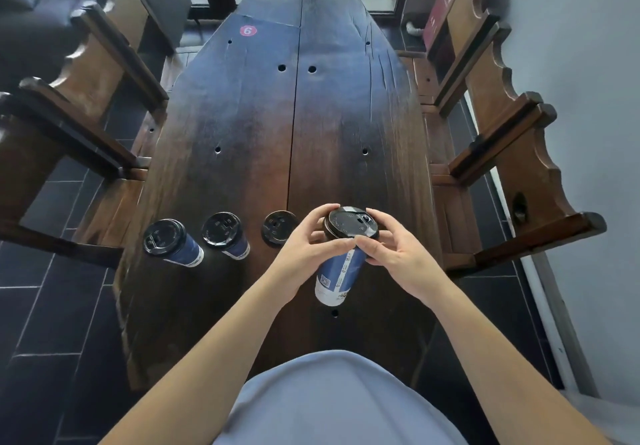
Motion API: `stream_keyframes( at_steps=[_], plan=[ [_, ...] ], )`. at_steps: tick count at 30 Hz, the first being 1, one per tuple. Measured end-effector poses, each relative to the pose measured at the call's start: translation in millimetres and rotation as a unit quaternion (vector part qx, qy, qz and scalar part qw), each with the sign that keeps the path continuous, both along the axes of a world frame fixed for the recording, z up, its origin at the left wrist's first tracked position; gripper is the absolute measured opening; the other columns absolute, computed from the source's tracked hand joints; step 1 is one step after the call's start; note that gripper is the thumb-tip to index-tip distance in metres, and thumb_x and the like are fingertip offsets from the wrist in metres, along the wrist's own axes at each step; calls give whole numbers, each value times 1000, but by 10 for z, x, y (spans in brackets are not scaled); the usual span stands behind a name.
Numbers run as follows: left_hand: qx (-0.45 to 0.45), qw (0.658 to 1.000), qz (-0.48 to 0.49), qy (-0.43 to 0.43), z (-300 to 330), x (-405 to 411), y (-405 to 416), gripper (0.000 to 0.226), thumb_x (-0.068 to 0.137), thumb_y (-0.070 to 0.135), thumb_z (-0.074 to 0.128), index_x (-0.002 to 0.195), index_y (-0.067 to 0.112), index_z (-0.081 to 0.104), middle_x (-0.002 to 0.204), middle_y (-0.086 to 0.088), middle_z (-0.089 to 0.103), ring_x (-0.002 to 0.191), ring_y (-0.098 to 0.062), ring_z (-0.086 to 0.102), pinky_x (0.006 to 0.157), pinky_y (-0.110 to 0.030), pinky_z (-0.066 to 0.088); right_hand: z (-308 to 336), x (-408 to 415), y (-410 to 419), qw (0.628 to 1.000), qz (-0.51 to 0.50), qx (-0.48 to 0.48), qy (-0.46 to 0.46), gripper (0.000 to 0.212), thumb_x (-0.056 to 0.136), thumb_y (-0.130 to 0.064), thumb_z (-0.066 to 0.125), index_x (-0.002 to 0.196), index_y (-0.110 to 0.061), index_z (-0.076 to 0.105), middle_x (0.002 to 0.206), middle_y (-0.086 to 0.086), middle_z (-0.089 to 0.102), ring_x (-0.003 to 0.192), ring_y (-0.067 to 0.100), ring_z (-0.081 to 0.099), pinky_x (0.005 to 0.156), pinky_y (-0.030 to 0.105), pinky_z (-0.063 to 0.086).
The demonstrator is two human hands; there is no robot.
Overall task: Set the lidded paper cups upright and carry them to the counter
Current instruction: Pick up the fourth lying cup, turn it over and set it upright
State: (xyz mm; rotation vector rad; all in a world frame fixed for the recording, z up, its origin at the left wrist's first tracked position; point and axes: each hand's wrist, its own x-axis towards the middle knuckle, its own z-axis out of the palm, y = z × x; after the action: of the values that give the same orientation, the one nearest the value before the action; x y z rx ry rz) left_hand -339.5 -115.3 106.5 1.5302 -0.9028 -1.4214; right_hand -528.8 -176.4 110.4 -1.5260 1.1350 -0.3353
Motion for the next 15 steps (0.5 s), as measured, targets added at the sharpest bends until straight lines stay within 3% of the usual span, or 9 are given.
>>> stream_keyframes(
  at_steps=[3, 5, 7, 10, 13, 15],
  plan=[
    [24, 992, -62, -109, -207, -14, -27, 73, 84, 35, 86, 146, 35, 50, 143, 6, 58, 123, -12, 57, 89, -16, 52, -182, -74, 12, 999, 3, -13, 52, 70, 88, -43, 73, 148, -31, 41, 145, -11, 55, 127, 10, 55, 98, 20, 51],
    [34, 983, -88, -159, -351, -34, -19, 73, 88, 30, 84, 150, 32, 46, 147, 5, 54, 118, -8, 55, 79, -7, 48, -335, -100, 28, 997, 11, -12, 80, 73, 88, -40, 76, 150, -30, 39, 150, -9, 52, 133, 13, 52, 102, 24, 46],
    [46, 977, -94, -184, -502, -46, -10, 75, 88, 29, 83, 152, 29, 45, 148, 5, 53, 120, -9, 55, 79, -5, 44, -487, -84, 38, 995, 14, -1, 101, 77, 87, -40, 77, 153, -30, 38, 153, -9, 50, 137, 14, 50, 104, 24, 42],
    [52, 974, -95, -201, -674, -46, -28, 76, 87, 27, 84, 153, 25, 46, 148, 3, 55, 125, -11, 56, 90, -9, 45, -660, -21, 1, 994, 5, 5, 112, 77, 86, -34, 80, 152, -28, 41, 151, -7, 52, 137, 16, 51, 102, 21, 41],
    [51, 971, -86, -217, -800, 3, -147, 74, 87, 23, 84, 152, 22, 47, 148, 0, 55, 129, -16, 56, 105, -28, 49, -750, 72, -163, 993, 4, 4, 114, 76, 86, -29, 82, 151, -26, 43, 150, -6, 54, 136, 16, 52, 102, 21, 39],
    [43, 970, -80, -226, -864, 51, -228, 74, 86, 22, 85, 150, 21, 48, 146, 0, 57, 128, -16, 57, 104, -27, 50, -811, 130, -262, 994, 11, 8, 113, 79, 85, -28, 83, 152, -26, 42, 150, -6, 54, 137, 16, 51, 106, 23, 39]
  ],
)
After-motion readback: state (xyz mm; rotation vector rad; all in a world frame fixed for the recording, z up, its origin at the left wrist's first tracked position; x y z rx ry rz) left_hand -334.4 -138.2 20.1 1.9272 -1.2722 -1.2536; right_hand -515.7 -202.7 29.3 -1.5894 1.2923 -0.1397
